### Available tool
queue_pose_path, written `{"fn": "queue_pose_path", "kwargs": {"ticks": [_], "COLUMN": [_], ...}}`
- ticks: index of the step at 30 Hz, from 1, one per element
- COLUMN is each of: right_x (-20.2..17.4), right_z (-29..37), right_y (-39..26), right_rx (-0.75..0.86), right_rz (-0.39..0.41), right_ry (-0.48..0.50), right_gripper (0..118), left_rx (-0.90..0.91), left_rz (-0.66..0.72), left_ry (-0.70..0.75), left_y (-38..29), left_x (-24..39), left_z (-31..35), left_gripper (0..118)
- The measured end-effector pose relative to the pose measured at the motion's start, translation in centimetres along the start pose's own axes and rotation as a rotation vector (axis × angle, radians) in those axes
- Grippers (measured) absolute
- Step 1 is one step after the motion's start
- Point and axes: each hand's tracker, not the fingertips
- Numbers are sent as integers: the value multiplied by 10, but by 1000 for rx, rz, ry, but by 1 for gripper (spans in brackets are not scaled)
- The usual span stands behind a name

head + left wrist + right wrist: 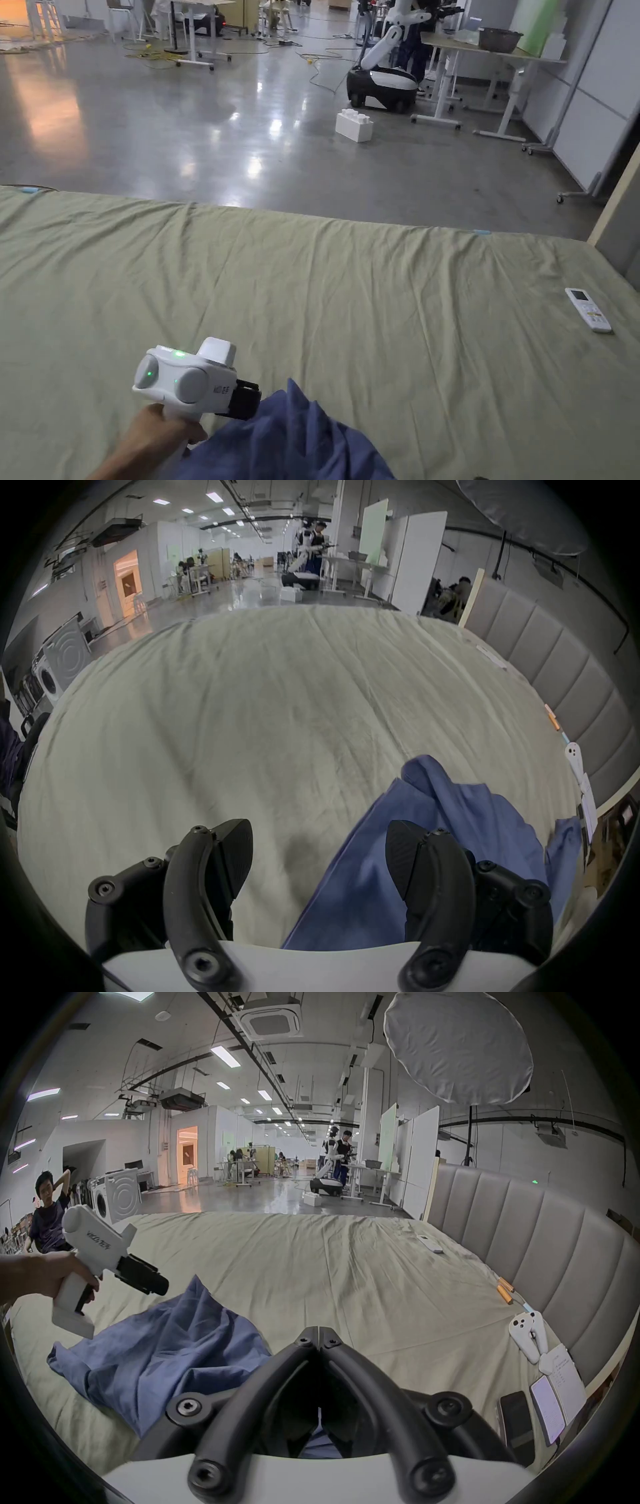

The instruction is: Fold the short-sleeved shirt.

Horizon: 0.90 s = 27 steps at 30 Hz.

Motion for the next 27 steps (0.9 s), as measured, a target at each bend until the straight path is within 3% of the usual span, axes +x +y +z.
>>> {"fn": "queue_pose_path", "kwargs": {"ticks": [2,3,5,8,10,14,16,19,27], "right_x": [4,5,8,11,11,12,14,17,40], "right_z": [-5,-6,-9,-13,-15,-15,-14,-13,-11], "right_y": [-4,-6,-10,-16,-19,-23,-25,-26,-18], "right_rx": [-22,-31,-43,-63,-74,-93,-98,-114,-162], "right_rz": [-7,-11,-3,5,8,-5,-14,-24,-32], "right_ry": [-6,-10,-17,-22,-26,-32,-35,-40,-55], "right_gripper": [0,0,0,1,0,0,0,1,1], "left_rx": [-11,-29,-49,-32,-22,-44,-65,-69,54], "left_rz": [-2,-7,-34,-187,-251,-257,-291,-315,-229], "left_ry": [-15,-40,-62,40,58,33,19,33,7], "left_y": [-6,19,18,8,4,4,13,7,14], "left_x": [2,35,55,56,65,74,66,75,60], "left_z": [3,-36,-46,-76,-72,-37,-61,-51,22], "left_gripper": [81,81,82,86,83,48,11,5,4]}}
